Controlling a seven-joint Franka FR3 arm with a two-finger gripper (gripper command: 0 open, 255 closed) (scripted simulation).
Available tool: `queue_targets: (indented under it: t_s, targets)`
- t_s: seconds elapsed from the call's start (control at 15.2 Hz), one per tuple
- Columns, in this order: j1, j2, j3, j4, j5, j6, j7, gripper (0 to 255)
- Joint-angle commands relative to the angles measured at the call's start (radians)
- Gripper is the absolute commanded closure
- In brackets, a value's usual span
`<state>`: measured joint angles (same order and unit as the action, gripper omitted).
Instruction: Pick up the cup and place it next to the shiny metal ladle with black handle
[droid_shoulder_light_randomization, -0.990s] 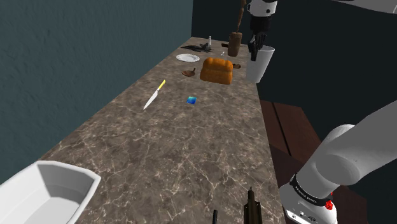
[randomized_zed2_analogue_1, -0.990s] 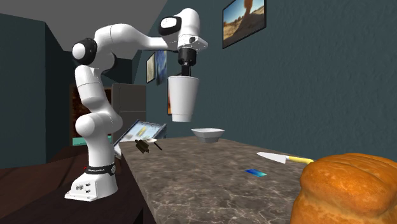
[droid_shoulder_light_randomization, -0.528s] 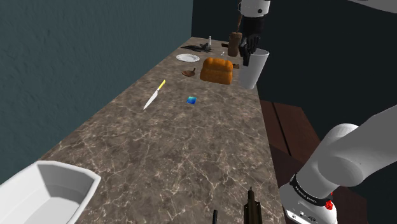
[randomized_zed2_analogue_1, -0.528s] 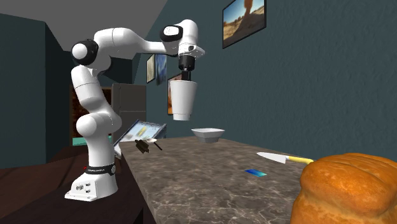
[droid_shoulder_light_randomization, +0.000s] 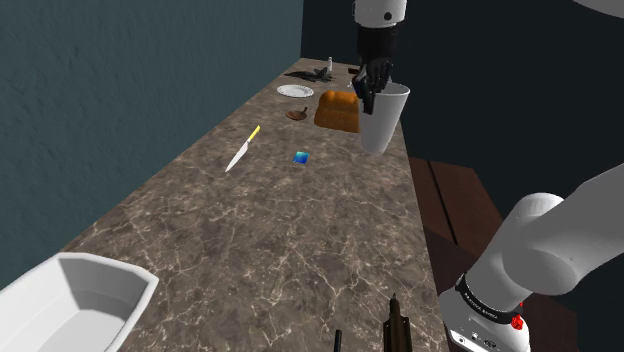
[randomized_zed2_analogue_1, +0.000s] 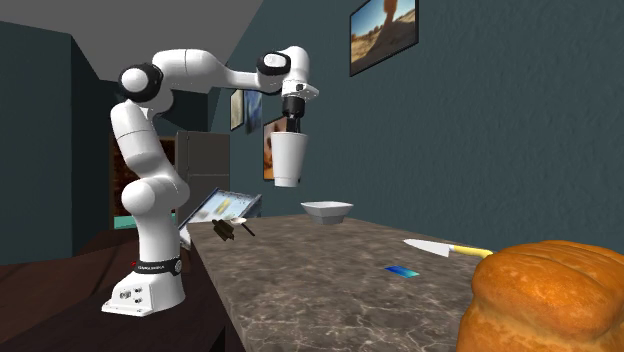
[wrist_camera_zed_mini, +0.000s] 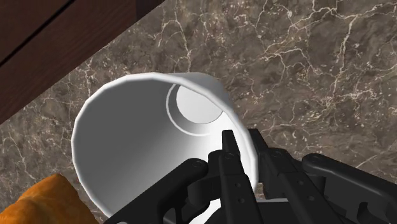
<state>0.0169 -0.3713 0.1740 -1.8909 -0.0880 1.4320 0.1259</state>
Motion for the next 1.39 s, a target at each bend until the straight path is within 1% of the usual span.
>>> queue_targets:
  t_s: [0.0,0.4,0.73,1.06,1.32]
  targets:
    - [0.015,0.007,0.033,0.012,0.015,-0.01,0.049,255]
    - [0.062,0.067,0.142,0.082,0.052,-0.035,0.205,255]
    - [0.102,0.15,0.235,0.173,0.064,-0.056,0.343,255]
    - [0.15,0.268,0.329,0.298,0.048,-0.082,0.492,255]
    - [0.205,0.393,0.402,0.429,0.006,-0.114,0.618,255]
